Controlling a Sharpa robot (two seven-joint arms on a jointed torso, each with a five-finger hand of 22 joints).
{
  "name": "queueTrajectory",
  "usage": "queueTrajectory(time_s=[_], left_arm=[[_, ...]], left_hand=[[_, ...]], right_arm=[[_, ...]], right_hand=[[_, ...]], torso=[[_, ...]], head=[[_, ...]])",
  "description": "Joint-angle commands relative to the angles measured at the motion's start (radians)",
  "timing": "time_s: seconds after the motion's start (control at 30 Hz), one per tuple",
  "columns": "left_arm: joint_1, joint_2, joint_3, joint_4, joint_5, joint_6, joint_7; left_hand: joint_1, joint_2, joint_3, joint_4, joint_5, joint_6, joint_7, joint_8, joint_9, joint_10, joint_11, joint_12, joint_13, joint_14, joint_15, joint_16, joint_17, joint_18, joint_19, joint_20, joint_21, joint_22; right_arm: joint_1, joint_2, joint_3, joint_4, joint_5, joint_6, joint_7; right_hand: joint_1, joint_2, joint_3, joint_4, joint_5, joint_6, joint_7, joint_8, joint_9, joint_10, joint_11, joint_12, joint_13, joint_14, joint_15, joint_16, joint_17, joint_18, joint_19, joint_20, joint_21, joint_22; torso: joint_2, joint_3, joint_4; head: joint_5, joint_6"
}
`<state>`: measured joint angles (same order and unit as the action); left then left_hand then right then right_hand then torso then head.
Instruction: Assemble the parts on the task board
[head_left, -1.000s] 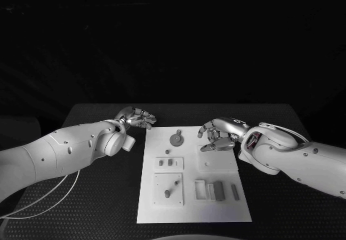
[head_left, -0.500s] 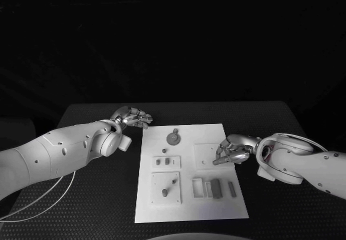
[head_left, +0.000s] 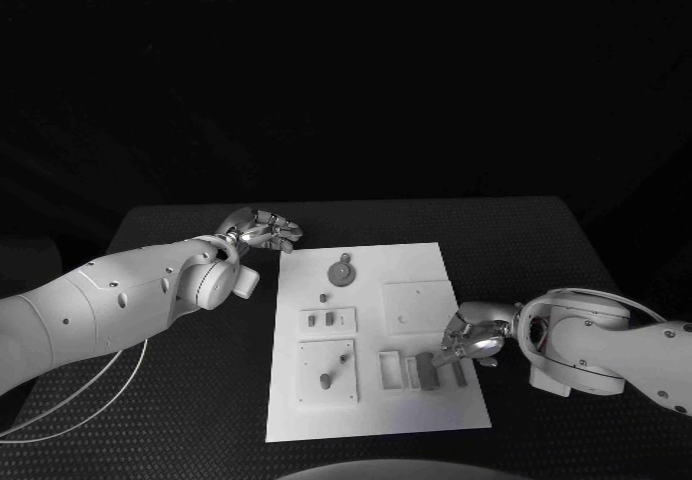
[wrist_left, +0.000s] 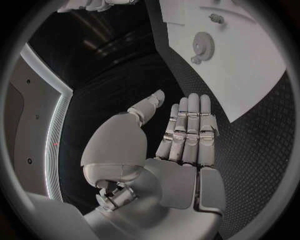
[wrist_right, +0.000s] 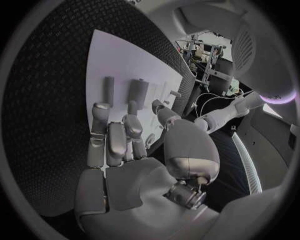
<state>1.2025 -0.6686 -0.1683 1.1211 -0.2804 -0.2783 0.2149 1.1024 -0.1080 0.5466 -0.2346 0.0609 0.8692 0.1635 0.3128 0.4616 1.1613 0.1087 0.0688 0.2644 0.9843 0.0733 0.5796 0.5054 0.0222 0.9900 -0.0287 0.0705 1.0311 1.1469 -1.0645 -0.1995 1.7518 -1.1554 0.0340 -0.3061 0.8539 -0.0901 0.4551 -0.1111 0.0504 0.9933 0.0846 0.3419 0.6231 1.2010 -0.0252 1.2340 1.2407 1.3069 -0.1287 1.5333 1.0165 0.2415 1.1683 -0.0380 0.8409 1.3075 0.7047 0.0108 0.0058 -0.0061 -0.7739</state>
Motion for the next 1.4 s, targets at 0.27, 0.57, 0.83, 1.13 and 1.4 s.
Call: queueTrajectory(time_s=[0.27, 0.57, 0.83, 1.13, 1.4], left_arm=[[0.0, 0.003, 0.0, 0.014, 0.009, 0.017, 0.019], [0.0, 0.004, 0.0, 0.018, 0.009, 0.015, 0.008], [0.0, 0.003, -0.001, 0.019, 0.009, 0.016, 0.006], [0.0, 0.002, -0.001, 0.019, 0.009, 0.023, 0.005], [0.0, 0.003, -0.001, 0.016, 0.009, 0.028, 0.004]], left_hand=[[-0.008, -0.002, -0.004, 0.003, -0.001, -0.004, 0.0, 0.004, -0.002, -0.005, 0.004, 0.0, -0.003, 0.004, 0.002, -0.008, 0.004, 0.009, 0.003, 0.004, 0.0, -0.002], [0.001, 0.002, 0.001, -0.001, -0.001, -0.009, 0.007, 0.002, -0.004, -0.007, 0.009, 0.001, -0.005, 0.006, 0.001, -0.012, 0.01, 0.01, 0.004, 0.004, 0.0, -0.003], [0.0, 0.002, 0.002, 0.0, -0.001, -0.009, 0.008, 0.002, -0.004, -0.007, 0.009, 0.001, -0.005, 0.006, 0.001, -0.013, 0.011, 0.009, 0.004, 0.004, 0.0, -0.003], [0.002, 0.003, 0.004, 0.001, 0.002, -0.009, 0.009, 0.002, -0.005, -0.008, 0.01, 0.001, -0.006, 0.007, 0.001, -0.015, 0.013, 0.009, 0.004, 0.004, 0.0, -0.004], [0.001, 0.003, 0.004, 0.001, 0.002, -0.01, 0.009, 0.002, -0.005, -0.008, 0.01, 0.001, -0.006, 0.007, 0.002, -0.016, 0.014, 0.009, 0.004, 0.005, 0.0, -0.004]], right_arm=[[-0.006, 0.014, -0.027, -0.004, 0.041, 0.017, -0.099], [-0.021, 0.046, -0.028, -0.012, 0.088, -0.012, -0.108], [-0.022, 0.062, -0.028, -0.027, 0.073, -0.019, -0.128], [-0.029, 0.084, -0.028, -0.037, -0.003, -0.045, -0.146], [-0.042, 0.114, -0.03, -0.057, -0.027, -0.048, -0.157]], right_hand=[[-0.039, 0.005, -0.011, 0.01, 0.0, 0.005, 0.005, -0.022, -0.01, 0.019, 0.005, 0.005, -0.002, 0.007, 0.005, 0.004, 0.002, 0.02, -0.015, -0.003, 0.01, 0.023], [-0.068, -0.01, -0.013, 0.027, 0.0, 0.0, 0.008, -0.037, -0.018, 0.019, 0.007, 0.002, -0.004, 0.005, 0.007, 0.003, 0.0, 0.02, -0.018, -0.005, 0.013, 0.022], [-0.098, -0.036, -0.007, 0.053, 0.0, -0.004, 0.012, -0.051, -0.026, 0.013, 0.011, -0.003, -0.008, 0.004, 0.01, 0.001, 0.001, 0.02, -0.021, -0.007, 0.015, 0.021], [-0.104, -0.044, -0.002, 0.061, 0.0, -0.005, 0.013, -0.055, -0.029, 0.007, 0.011, -0.007, -0.012, 0.002, 0.01, 0.0, -0.001, 0.02, -0.022, -0.008, 0.015, 0.021], [-0.073, -0.004, 0.003, 0.022, 0.001, 0.0, 0.013, -0.058, -0.03, 0.008, 0.012, -0.003, -0.009, 0.003, 0.012, 0.001, 0.002, 0.02, -0.024, -0.009, 0.022, 0.023]], torso=[[0.0, -0.0026, -0.0007], [0.001, -0.0017, 0.0019], [0.0, -0.0015, 0.0012], [0.0, -0.0013, 0.0006], [0.0, -0.0015, 0.0007]], head=[[-0.002, -0.007], [-0.008, -0.011], [-0.008, -0.017], [-0.008, -0.016], [-0.004, -0.017]])
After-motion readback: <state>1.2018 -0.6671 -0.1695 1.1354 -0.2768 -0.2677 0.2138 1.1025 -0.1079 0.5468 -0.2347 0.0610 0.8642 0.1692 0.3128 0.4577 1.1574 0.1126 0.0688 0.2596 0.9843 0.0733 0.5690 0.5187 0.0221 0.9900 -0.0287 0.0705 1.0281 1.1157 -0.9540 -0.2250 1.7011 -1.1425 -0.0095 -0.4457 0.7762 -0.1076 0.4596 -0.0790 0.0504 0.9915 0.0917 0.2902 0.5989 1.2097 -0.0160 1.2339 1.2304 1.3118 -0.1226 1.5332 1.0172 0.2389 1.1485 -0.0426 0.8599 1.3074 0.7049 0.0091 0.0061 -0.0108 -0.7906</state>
